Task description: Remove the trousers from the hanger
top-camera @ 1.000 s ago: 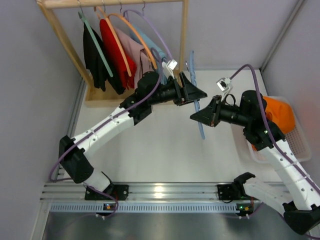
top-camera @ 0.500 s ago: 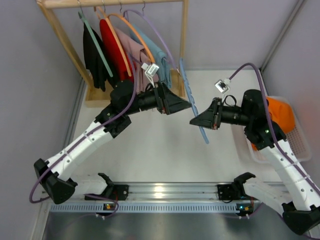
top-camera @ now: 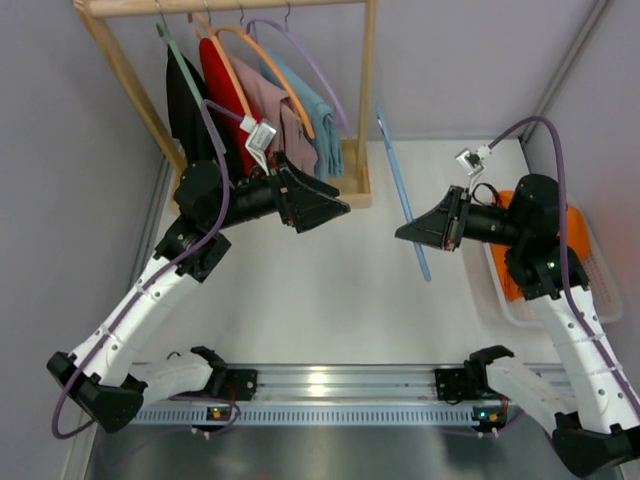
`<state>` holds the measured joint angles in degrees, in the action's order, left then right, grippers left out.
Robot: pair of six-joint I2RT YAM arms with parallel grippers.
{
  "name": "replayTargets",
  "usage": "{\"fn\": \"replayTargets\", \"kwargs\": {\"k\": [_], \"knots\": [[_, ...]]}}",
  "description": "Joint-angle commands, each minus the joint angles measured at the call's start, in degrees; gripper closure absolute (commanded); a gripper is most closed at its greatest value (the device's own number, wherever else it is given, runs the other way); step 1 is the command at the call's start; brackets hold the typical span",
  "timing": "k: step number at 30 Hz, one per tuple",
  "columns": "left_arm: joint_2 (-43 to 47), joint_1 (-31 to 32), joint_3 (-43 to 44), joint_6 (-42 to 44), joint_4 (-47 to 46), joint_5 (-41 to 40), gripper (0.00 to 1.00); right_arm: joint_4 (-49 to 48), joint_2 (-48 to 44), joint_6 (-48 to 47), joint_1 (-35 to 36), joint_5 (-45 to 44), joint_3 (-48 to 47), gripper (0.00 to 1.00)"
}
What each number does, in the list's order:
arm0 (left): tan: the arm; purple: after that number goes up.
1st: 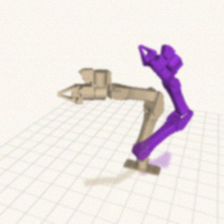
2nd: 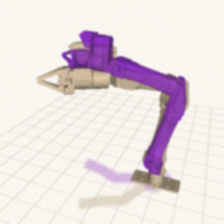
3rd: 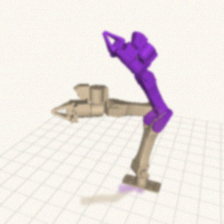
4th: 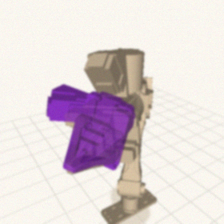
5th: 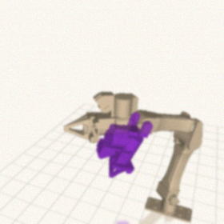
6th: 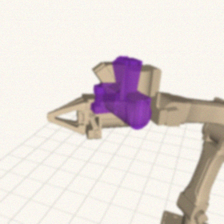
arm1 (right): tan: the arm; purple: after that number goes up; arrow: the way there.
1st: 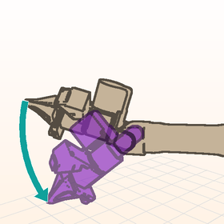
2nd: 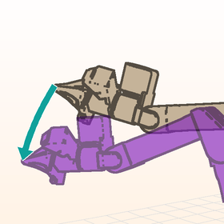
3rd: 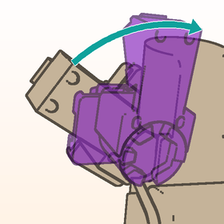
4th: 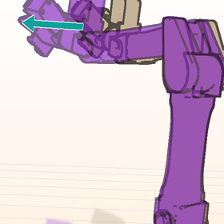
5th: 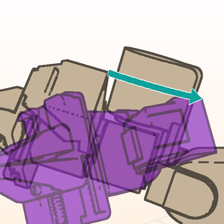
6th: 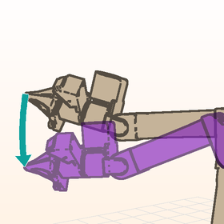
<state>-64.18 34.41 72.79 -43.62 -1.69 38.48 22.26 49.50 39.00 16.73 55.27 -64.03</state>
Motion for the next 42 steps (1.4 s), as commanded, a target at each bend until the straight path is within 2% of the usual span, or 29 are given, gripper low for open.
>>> {"fn": "replayTargets", "kwargs": {"k": [1, 8, 12, 16, 25, 29, 34, 42], "knots": [[2.30, -1.45, 0.95, 3.97, -1.47, 6.23, 0.01, -13.11, 2.00, 6.43, -1.79, 3.44, -3.73, 1.00], [5.64, -4.88, -1.07, 4.24, -2.17, 6.70, 0.01, -20.94, 6.75, 15.12, -1.70, 6.08, -8.21, 1.00], [7.66, -8.91, -2.57, 1.26, -4.02, 6.35, 0.01, -21.73, 8.60, 16.89, -1.61, 7.31, -10.50, 1.00], [9.42, -12.35, -3.62, -0.59, -4.98, 6.17, 0.01, -28.58, 11.14, 20.40, -1.61, 7.22, -12.08, 1.00], [10.30, -15.69, -3.19, -2.70, -4.99, 5.29, 0.01, -38.69, 24.94, 30.60, -1.70, 6.08, -21.22, 1.00], [10.92, -16.48, -3.62, -3.49, -4.99, 5.03, 0.01, -40.72, 30.39, 35.16, -2.05, 4.68, -27.71, 1.00], [11.54, -17.45, -4.33, -3.93, -4.99, 5.29, 0.01, -40.46, 36.10, 36.32, -2.67, 3.80, -35.01, 1.00], [10.92, -17.80, -4.50, -3.93, -4.99, 4.68, 0.01, -38.62, 42.35, 36.58, -2.76, 2.48, -40.73, 1.00]]}}
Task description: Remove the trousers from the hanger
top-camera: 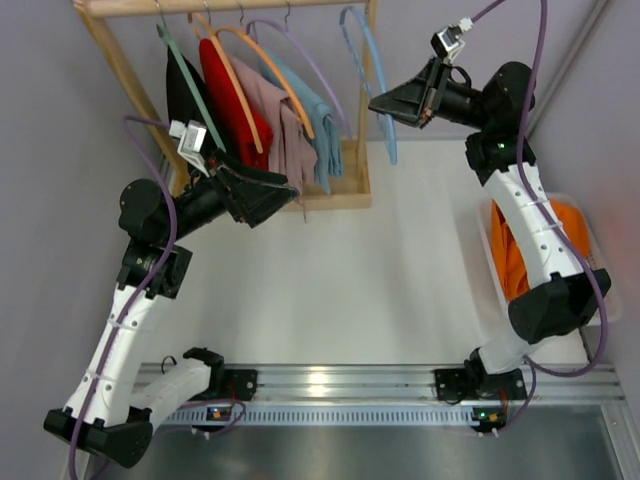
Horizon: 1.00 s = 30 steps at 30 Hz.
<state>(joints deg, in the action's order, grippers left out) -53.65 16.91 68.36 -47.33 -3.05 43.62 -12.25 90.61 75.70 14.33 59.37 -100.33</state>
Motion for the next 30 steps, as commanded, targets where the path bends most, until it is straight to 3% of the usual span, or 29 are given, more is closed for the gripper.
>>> {"fn": "replayTargets", "kwargs": {"k": [1, 8, 25, 27, 28, 30], "knots": [[0.30, -0.38, -0.15, -0.30, -3.63, -0.37, 0.01, -3.75, 2.02, -0.38, -0.27, -1.98, -6.08, 1.00], [0.47, -0.38, -0.51, -0.92, -3.63, -0.11, 0.01, -3.22, 7.65, -0.64, -0.26, -3.21, -11.64, 1.00], [0.04, -0.99, -1.47, -1.27, -2.93, -0.81, 0.01, -3.04, 10.47, -0.47, -1.14, -4.35, -5.05, 0.98], [-0.40, -1.44, -1.65, -1.80, -1.88, -0.55, 0.01, -4.53, 9.07, -0.82, -1.06, -4.27, -2.51, 0.79], [-0.58, -1.79, -1.65, -1.71, -1.35, -0.55, 0.01, -4.97, 7.84, -0.99, -1.23, -4.18, -1.80, 0.64], [-1.02, -2.05, -1.30, -1.36, 0.23, -0.37, 0.01, -6.02, 6.52, -1.52, -1.23, -3.57, 0.21, 0.53]]}}
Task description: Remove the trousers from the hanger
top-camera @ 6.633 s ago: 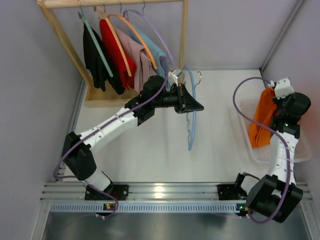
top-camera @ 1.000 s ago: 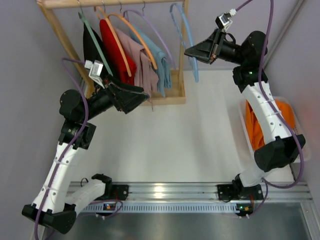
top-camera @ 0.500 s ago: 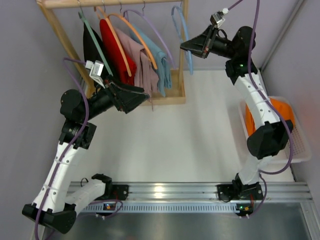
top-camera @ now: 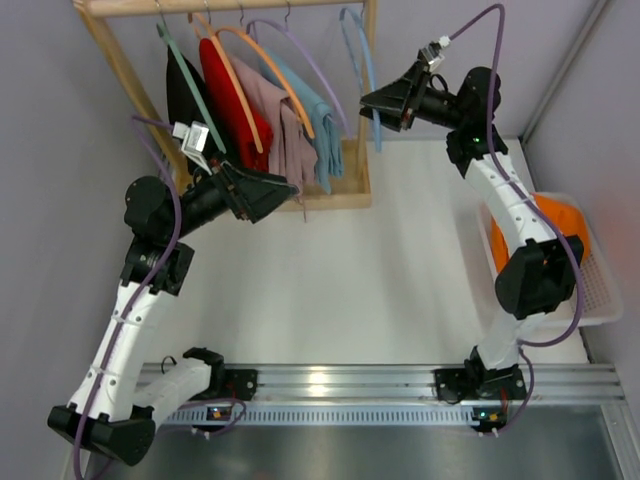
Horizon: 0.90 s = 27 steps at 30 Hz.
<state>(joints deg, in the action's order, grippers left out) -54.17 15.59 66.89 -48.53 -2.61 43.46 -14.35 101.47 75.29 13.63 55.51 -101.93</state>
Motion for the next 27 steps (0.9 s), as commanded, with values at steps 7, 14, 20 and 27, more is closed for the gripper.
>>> {"fn": "replayTargets", "kwargs": {"k": [7, 14, 20, 27], "knots": [[-0.93, -0.83, 3.50, 9.66, 10.95, -0.13, 0.01, 0.98, -11.28, -5.76, -2.46, -0.31, 7.44, 0.17], [-0.58, -0.92, 6.84, 16.10, 20.80, -3.12, 0.01, 4.41, -17.00, -9.98, -5.71, -2.60, 11.40, 0.01], [-4.27, -2.14, 14.39, 24.17, 36.32, -0.40, 0.01, 11.52, -21.31, -17.70, -8.79, -3.30, 11.84, 0.01], [-10.16, -4.78, 25.29, 38.67, 55.57, -2.50, 0.01, 41.89, -28.51, -53.81, -13.01, -2.67, 8.42, 0.01]]}}
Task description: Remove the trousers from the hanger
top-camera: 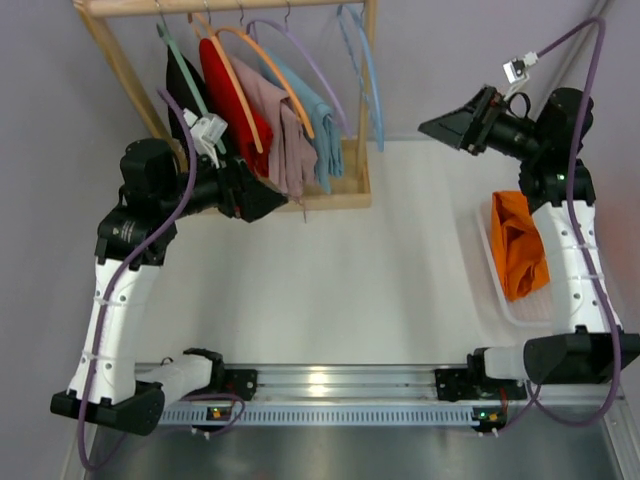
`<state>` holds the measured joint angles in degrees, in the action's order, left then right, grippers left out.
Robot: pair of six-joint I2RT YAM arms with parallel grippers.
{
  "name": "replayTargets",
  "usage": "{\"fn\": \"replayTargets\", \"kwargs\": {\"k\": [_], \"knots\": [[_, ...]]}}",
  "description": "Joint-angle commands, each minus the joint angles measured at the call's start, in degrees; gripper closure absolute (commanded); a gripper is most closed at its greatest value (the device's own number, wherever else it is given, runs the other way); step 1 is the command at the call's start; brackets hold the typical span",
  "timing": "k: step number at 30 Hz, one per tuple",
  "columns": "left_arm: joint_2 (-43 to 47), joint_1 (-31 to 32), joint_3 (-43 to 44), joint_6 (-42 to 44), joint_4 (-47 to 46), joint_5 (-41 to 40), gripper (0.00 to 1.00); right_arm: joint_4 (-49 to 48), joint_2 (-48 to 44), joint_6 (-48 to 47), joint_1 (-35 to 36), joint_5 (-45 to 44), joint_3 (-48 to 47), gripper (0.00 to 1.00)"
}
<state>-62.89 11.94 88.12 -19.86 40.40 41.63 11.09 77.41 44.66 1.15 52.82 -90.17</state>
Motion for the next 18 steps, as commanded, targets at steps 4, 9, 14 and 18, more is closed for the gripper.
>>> {"fn": "replayTargets", "kwargs": {"k": [4, 9, 14, 18], "knots": [[-3.63, -1.22, 4.96, 16.16, 18.73, -6.72, 0.01, 33.62, -12.51, -40.86, -0.53, -4.73, 0.95, 0.01], [-1.62, -1.22, 0.22, 17.31, 19.54, -17.97, 0.01, 38.39, -22.37, -51.15, -0.62, -10.53, 13.05, 0.01], [2.16, -1.22, -3.73, 16.61, 19.54, -23.95, 0.01, 41.55, -29.50, -54.77, -0.62, -11.77, 19.59, 0.01], [5.31, -1.31, -7.25, 16.25, 19.54, -29.23, 0.01, 42.87, -31.79, -55.74, -0.53, -12.04, 21.87, 0.01]]}}
